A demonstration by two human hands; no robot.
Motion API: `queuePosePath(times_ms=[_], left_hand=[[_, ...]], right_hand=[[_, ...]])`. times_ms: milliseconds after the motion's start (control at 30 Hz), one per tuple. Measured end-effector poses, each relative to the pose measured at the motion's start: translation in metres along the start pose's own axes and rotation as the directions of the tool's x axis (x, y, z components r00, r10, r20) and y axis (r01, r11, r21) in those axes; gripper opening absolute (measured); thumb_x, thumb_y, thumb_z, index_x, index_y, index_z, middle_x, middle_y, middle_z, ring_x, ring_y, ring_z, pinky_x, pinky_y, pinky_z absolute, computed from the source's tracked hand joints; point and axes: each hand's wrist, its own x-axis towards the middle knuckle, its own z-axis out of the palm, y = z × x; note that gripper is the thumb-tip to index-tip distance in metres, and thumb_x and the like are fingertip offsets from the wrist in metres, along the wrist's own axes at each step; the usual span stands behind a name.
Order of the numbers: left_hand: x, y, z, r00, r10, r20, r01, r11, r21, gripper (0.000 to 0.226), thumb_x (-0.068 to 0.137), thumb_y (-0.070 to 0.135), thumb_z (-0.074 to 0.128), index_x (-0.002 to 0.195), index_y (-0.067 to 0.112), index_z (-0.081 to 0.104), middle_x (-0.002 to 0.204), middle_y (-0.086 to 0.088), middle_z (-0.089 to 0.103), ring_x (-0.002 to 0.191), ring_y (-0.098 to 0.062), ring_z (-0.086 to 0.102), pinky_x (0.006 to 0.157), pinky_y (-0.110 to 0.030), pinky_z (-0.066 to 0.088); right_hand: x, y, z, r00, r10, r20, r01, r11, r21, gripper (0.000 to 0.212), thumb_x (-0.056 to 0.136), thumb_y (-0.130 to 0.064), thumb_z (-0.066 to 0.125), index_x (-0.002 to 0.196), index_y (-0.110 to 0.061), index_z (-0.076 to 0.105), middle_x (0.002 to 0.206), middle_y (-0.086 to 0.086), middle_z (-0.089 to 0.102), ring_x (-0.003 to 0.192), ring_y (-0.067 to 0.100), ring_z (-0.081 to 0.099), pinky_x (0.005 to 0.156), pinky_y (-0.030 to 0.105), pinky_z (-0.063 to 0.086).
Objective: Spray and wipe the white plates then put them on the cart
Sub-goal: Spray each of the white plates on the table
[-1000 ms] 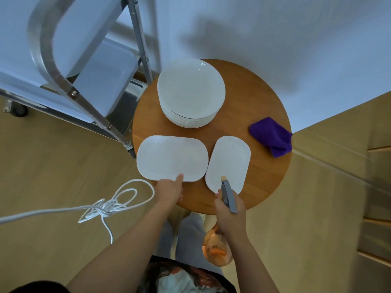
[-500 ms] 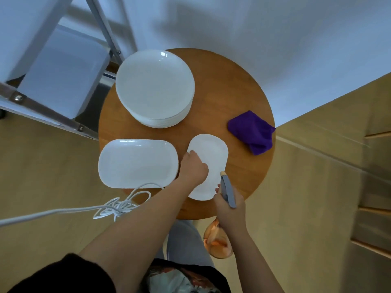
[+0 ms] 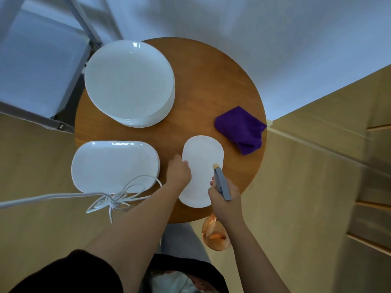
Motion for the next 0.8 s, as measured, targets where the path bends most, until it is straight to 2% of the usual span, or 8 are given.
queuePosePath(times_ms=[67,167,233,333,467,567,700,800], left_hand=[[-0.002,0.006,0.0,0.998,0.045,0.044,-0.037,0.985,-0.171,0.02,0.101,0.034,0.04,0.112,0.018,0.045,0.109,-0.005,0.056,0.086,-0.014,0.053,0.074,-0.027,0.044],[-0.006,0.015,-0.006,0.994,0.077,0.077,-0.037,0.903,-0.428,0.021,0.098,0.044,0.044,0.106,0.026,0.046,0.098,0.006,0.055,0.081,-0.011,0.054,0.065,-0.02,0.041],[-0.009,0.017,-0.012,0.992,0.059,0.112,0.017,0.812,-0.583,0.019,0.096,0.046,0.047,0.101,0.028,0.051,0.096,0.009,0.057,0.084,-0.013,0.057,0.063,-0.021,0.045],[-0.014,0.019,-0.027,0.977,0.027,0.211,0.15,0.618,-0.772,0.014,0.093,0.042,0.055,0.097,0.029,0.058,0.102,0.002,0.066,0.092,-0.02,0.064,0.073,-0.034,0.057],[-0.022,0.015,-0.045,0.968,0.039,0.249,0.204,0.459,-0.865,0.015,0.092,0.036,0.059,0.102,0.024,0.058,0.107,-0.003,0.066,0.097,-0.024,0.064,0.073,-0.038,0.057],[-0.028,0.006,-0.058,0.962,0.036,0.272,0.245,0.331,-0.911,0.018,0.092,0.032,0.061,0.105,0.02,0.057,0.109,-0.005,0.066,0.099,-0.025,0.063,0.075,-0.04,0.056],[-0.039,-0.011,-0.076,0.951,0.114,0.288,0.275,0.118,-0.954,0.036,0.093,0.026,0.058,0.125,0.011,0.054,0.121,-0.01,0.064,0.113,-0.03,0.059,0.094,-0.053,0.049],[-0.045,-0.028,-0.091,0.943,0.185,0.278,0.279,0.021,-0.96,0.023,0.095,0.026,0.057,0.115,0.015,0.062,0.116,-0.008,0.068,0.114,-0.03,0.06,0.094,-0.054,0.049]], right_hand=[[0.002,-0.002,-0.004,1.0,-0.007,-0.028,0.007,1.0,0.012,0.024,0.084,-0.005,0.061,0.078,-0.026,0.053,0.068,-0.003,0.053,0.062,0.014,0.053,0.049,0.007,0.042],[0.003,-0.008,-0.006,0.998,-0.02,-0.063,0.022,0.999,0.026,0.026,0.085,-0.003,0.059,0.075,-0.026,0.052,0.068,-0.001,0.052,0.062,0.014,0.051,0.049,0.01,0.043],[0.002,-0.014,-0.005,0.993,-0.054,-0.102,0.055,0.998,0.007,0.019,0.086,-0.004,0.06,0.081,-0.022,0.055,0.068,-0.005,0.052,0.062,0.014,0.052,0.049,0.01,0.043],[-0.002,-0.022,0.0,0.98,-0.125,-0.153,0.116,0.991,-0.063,0.014,0.085,-0.005,0.062,0.083,-0.017,0.054,0.064,-0.008,0.047,0.057,0.014,0.048,0.048,0.01,0.039],[-0.014,-0.032,0.01,0.978,-0.159,-0.138,0.148,0.986,-0.082,0.014,0.084,-0.003,0.06,0.084,-0.015,0.053,0.066,-0.004,0.047,0.057,0.015,0.046,0.053,0.016,0.041],[-0.031,-0.034,0.018,0.978,-0.2,-0.062,0.195,0.977,-0.081,0.019,0.084,-0.003,0.06,0.086,-0.021,0.052,0.068,-0.006,0.049,0.058,0.013,0.048,0.051,0.012,0.042],[-0.061,-0.03,0.034,0.966,-0.256,-0.034,0.253,0.964,-0.078,0.031,0.081,0.004,0.059,0.066,-0.02,0.047,0.053,-0.01,0.039,0.047,0.008,0.04,0.044,0.012,0.035],[-0.083,-0.027,0.042,0.949,-0.306,-0.079,0.307,0.952,0.007,0.04,0.077,0.011,0.056,0.06,-0.02,0.038,0.05,-0.011,0.038,0.045,0.006,0.034,0.043,0.011,0.029]])
